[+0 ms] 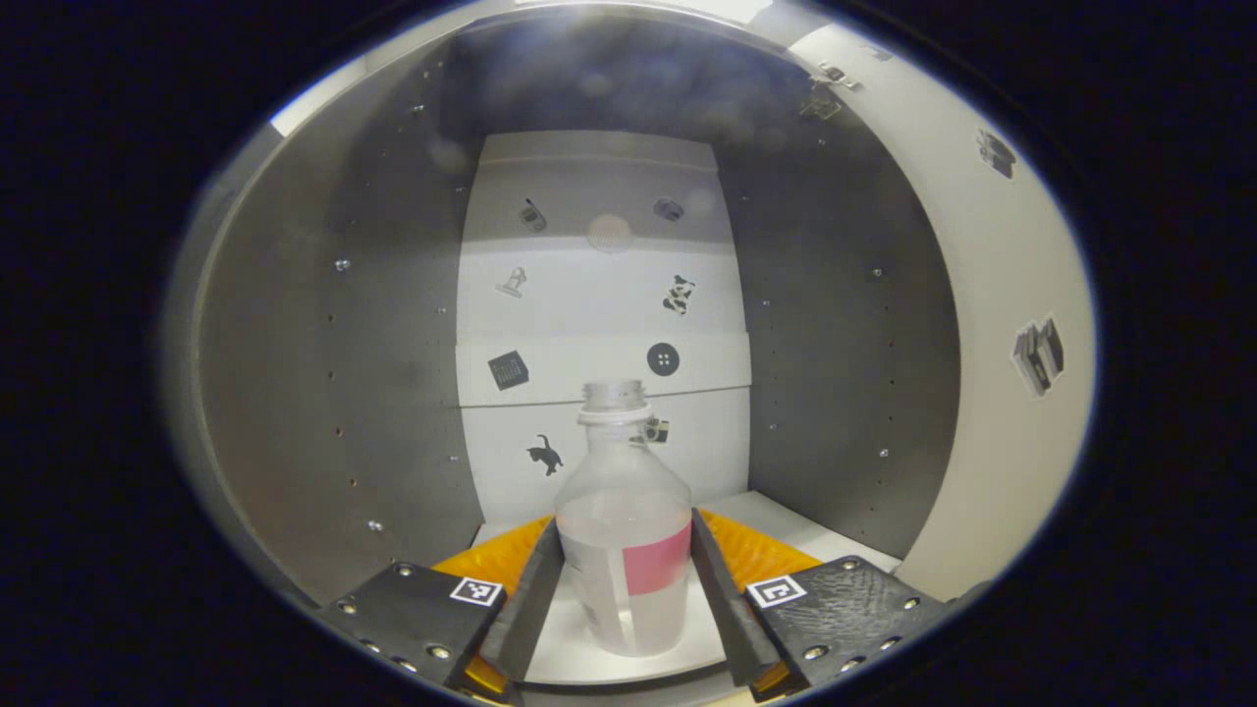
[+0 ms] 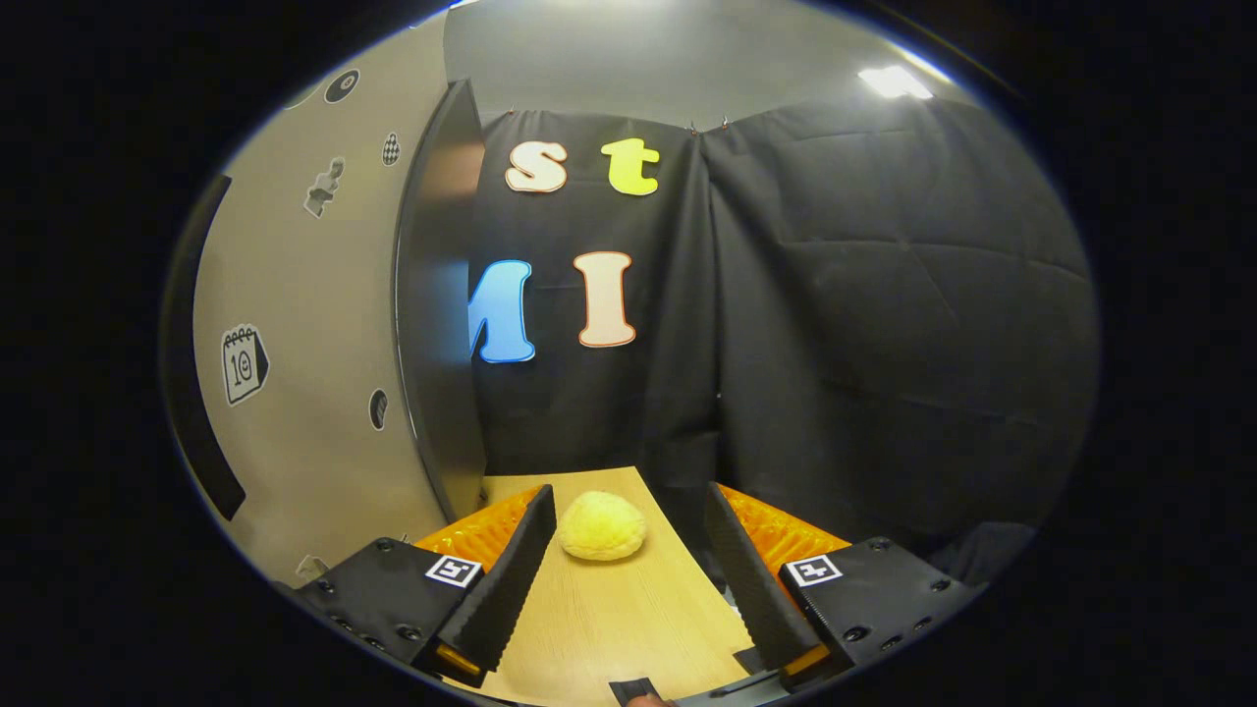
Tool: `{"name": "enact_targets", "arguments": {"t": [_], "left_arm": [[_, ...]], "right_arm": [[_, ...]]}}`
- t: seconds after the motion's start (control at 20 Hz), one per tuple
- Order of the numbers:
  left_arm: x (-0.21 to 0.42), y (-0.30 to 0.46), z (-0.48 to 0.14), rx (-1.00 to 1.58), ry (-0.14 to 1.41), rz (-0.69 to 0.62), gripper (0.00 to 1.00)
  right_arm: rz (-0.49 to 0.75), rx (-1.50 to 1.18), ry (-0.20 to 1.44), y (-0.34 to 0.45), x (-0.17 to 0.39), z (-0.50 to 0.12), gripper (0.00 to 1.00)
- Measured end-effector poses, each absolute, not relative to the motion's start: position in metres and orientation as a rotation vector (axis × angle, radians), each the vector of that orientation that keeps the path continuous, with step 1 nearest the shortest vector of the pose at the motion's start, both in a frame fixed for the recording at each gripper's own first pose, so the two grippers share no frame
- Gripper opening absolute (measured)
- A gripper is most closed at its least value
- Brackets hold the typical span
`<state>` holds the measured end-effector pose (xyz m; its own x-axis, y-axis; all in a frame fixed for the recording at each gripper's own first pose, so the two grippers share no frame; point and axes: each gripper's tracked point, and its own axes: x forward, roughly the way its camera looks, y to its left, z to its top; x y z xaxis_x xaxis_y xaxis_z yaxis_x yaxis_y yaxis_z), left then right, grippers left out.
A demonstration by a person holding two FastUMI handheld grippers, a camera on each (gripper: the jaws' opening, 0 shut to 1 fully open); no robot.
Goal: Open the cabinet door with the right hand, grasp the bottle in the cabinet with the left hand and place it on the coaster, then close the cabinet door with the right hand.
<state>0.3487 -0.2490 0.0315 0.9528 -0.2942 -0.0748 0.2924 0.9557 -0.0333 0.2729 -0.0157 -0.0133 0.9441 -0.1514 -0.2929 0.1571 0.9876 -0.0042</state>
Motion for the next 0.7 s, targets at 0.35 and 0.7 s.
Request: {"name": "enact_targets", "arguments": {"t": [0.35, 0.7], "left_arm": [[0.305, -0.224, 0.056, -0.046, 0.016, -0.261, 0.71], [0.252, -0.181, 0.059, -0.067, -0.005, -0.173, 0.71]], "right_arm": [[-0.109, 0.031, 0.279, -0.016, 0.270, -0.010, 0.93], [-0.043, 0.041, 0.261, -0.016, 0.271, -0.007, 0.93]]}}
